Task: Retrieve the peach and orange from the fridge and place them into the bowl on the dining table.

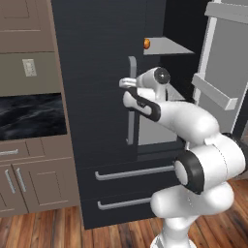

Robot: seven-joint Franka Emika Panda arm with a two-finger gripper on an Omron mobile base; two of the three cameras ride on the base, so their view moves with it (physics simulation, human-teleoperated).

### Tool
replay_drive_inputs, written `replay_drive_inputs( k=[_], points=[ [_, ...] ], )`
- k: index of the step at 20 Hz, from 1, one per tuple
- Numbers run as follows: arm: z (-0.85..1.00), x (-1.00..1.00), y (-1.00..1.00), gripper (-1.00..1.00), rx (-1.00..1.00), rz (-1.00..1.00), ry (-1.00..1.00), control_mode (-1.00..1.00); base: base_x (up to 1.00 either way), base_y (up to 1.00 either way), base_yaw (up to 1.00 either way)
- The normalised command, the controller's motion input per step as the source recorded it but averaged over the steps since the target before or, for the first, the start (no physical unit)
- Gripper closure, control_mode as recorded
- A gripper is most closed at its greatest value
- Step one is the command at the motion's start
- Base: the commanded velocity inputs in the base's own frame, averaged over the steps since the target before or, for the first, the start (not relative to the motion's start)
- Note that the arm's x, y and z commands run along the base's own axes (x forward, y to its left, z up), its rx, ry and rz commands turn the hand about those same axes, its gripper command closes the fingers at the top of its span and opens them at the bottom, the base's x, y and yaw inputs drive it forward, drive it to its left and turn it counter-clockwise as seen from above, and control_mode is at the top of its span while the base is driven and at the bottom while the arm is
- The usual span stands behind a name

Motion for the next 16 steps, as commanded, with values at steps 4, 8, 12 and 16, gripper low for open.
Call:
replay_drive_inputs(
  k=[4,8,12,16],
  points=[
    [-0.33,0.74,0.17,-1.00,0.00,0.00,0.00,-1.00,0.00,0.00,0.00],
    [-0.10,0.80,0.02,-1.00,0.00,0.00,0.04,-1.00,0.00,0.00,0.00],
    [0.00,0.92,0.00,1.00,0.00,0.00,0.17,-1.00,0.00,0.00,0.00],
    [0.00,0.92,0.00,1.00,0.00,0.00,0.16,-1.00,0.00,0.00,0.00]
  ],
)
